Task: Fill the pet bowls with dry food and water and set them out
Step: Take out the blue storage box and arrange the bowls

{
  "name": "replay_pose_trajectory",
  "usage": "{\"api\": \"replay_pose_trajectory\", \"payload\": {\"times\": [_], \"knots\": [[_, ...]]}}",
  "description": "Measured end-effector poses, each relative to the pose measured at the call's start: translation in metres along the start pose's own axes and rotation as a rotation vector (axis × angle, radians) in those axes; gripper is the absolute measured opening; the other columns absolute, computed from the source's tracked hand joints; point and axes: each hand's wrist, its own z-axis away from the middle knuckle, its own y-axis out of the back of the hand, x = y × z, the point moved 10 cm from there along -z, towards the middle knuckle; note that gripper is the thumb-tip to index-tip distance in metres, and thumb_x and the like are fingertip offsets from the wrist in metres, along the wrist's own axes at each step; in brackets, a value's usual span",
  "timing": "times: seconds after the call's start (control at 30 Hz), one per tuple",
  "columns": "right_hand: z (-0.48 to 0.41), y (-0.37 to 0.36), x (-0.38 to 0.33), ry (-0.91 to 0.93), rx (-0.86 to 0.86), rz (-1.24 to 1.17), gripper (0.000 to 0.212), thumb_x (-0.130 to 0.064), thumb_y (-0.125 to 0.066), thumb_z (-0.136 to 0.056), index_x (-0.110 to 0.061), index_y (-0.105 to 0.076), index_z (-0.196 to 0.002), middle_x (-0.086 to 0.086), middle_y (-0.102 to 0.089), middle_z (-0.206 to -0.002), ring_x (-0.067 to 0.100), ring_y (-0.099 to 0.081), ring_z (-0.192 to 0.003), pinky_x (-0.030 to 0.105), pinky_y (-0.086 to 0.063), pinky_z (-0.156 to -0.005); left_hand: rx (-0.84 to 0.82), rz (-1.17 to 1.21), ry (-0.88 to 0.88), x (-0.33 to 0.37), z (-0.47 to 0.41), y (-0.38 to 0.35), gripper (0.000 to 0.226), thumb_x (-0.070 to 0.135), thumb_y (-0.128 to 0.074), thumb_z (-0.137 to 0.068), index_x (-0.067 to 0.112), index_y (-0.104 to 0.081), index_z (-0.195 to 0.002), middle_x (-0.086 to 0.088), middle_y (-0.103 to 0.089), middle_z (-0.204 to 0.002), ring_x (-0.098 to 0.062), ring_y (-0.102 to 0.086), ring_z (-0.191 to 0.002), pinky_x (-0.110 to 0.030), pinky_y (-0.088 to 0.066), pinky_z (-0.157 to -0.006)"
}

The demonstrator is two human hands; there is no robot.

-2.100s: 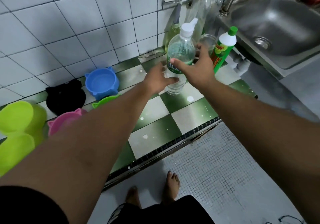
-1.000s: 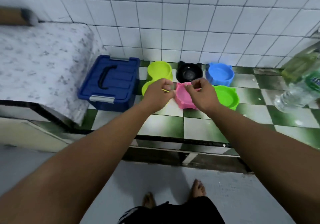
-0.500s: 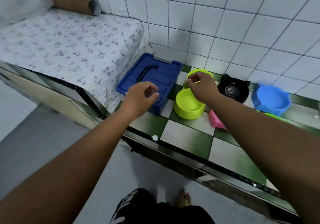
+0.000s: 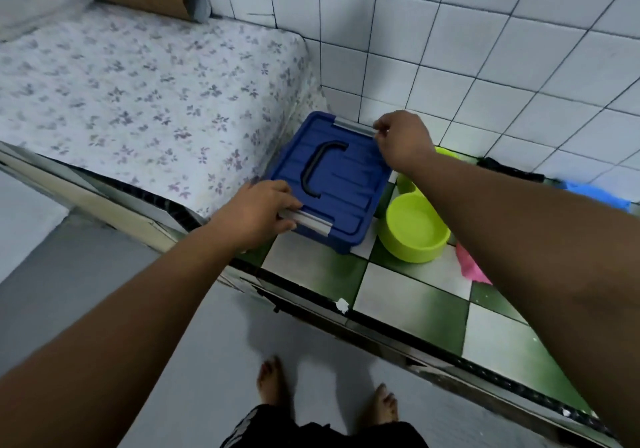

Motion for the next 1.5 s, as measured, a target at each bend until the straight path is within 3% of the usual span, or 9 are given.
{"api": "replay_pose_trajectory", "payload": {"times": [0.13,0.27,0.43,0.5,0.63,0.83,0.97,1.1,1.5], "knots": [[-0.027,-0.015,-0.019,0.014,-0.006,0.142,0.03,-0.024,-0.056,-0.095,-0.017,-0.067,-0.122,0.012,-0.06,-0.129,0.034,-0.054,-0.122,0.041,-0.047,-0.101,-0.009,-0.008,-0.09,-0.015,-0.009,-0.004,0.047,0.037,-0.074,-0.091,0.023,-0.066,-0.135,0.0,-0.06,-0.129,-0.023,-0.056,-0.119,-0.048,-0.048,-0.1],[-0.043,-0.037,-0.027,-0.019,-0.049,0.237,0.025,-0.021,-0.056,-0.092,-0.022,-0.073,-0.11,0.012,-0.066,-0.119,0.035,-0.06,-0.11,0.038,-0.05,-0.09,-0.015,-0.008,-0.212,-0.019,-0.018,-0.005,0.046,0.038,-0.074,-0.091,0.022,-0.067,-0.133,-0.001,-0.06,-0.127,-0.022,-0.053,-0.119,-0.044,-0.046,-0.099],[-0.051,-0.044,-0.03,-0.009,-0.025,0.368,0.026,-0.02,-0.056,-0.093,-0.017,-0.072,-0.113,0.014,-0.065,-0.118,0.038,-0.06,-0.108,0.04,-0.05,-0.087,0.059,0.038,-0.37,-0.012,-0.015,-0.004,0.026,0.026,-0.078,-0.088,0.014,-0.077,-0.111,-0.003,-0.065,-0.105,-0.024,-0.058,-0.099,-0.044,-0.053,-0.084],[-0.054,-0.046,-0.031,0.003,-0.037,0.444,0.027,-0.019,-0.054,-0.094,-0.014,-0.07,-0.115,0.015,-0.064,-0.117,0.039,-0.059,-0.107,0.042,-0.05,-0.086,0.07,0.047,-0.402,-0.01,-0.014,-0.006,0.025,0.024,-0.077,-0.09,0.012,-0.076,-0.111,-0.004,-0.064,-0.102,-0.024,-0.058,-0.097,-0.043,-0.053,-0.082],[-0.053,-0.055,-0.042,0.109,-0.06,0.634,0.03,-0.006,-0.047,-0.095,-0.006,-0.065,-0.119,0.019,-0.061,-0.116,0.04,-0.058,-0.107,0.044,-0.048,-0.081,0.016,0.093,-0.377,-0.007,-0.02,-0.015,0.029,0.026,-0.071,-0.094,0.011,-0.073,-0.119,-0.006,-0.062,-0.107,-0.025,-0.054,-0.104,-0.039,-0.047,-0.091],[-0.049,-0.065,-0.054,0.233,-0.121,0.802,0.029,0.004,-0.04,-0.094,0.005,-0.055,-0.12,0.026,-0.056,-0.12,0.042,-0.054,-0.111,0.048,-0.047,-0.081,-0.094,0.103,-0.329,0.007,-0.035,-0.021,0.024,0.033,-0.071,-0.094,0.017,-0.065,-0.111,0.002,-0.056,-0.112,-0.016,-0.046,-0.107,-0.028,-0.04,-0.091],[-0.049,-0.068,-0.054,0.301,-0.126,0.827,0.03,0.003,-0.039,-0.095,0.006,-0.052,-0.122,0.027,-0.056,-0.121,0.041,-0.054,-0.111,0.047,-0.047,-0.085,-0.178,0.092,-0.267,0.006,-0.042,-0.024,0.025,0.035,-0.072,-0.093,0.021,-0.06,-0.111,0.009,-0.046,-0.108,-0.011,-0.039,-0.105,-0.024,-0.033,-0.086],[-0.052,-0.068,-0.052,0.34,-0.116,0.842,0.031,0.003,-0.038,-0.095,0.006,-0.051,-0.123,0.027,-0.056,-0.12,0.041,-0.054,-0.109,0.046,-0.047,-0.088,-0.23,0.097,-0.229,0.007,-0.043,-0.024,0.025,0.036,-0.073,-0.092,0.023,-0.059,-0.107,0.008,-0.047,-0.108,-0.01,-0.041,-0.104,-0.023,-0.033,-0.084],[-0.058,-0.066,-0.048,0.314,-0.114,0.78,0.033,0.006,-0.042,-0.092,0.006,-0.052,-0.124,0.026,-0.056,-0.12,0.041,-0.055,-0.11,0.046,-0.048,-0.089,-0.161,0.095,-0.27,0.009,-0.034,-0.028,0.025,0.03,-0.078,-0.088,0.023,-0.054,-0.089,0.008,-0.05,-0.098,-0.009,-0.039,-0.093,-0.025,-0.034,-0.078]]}}
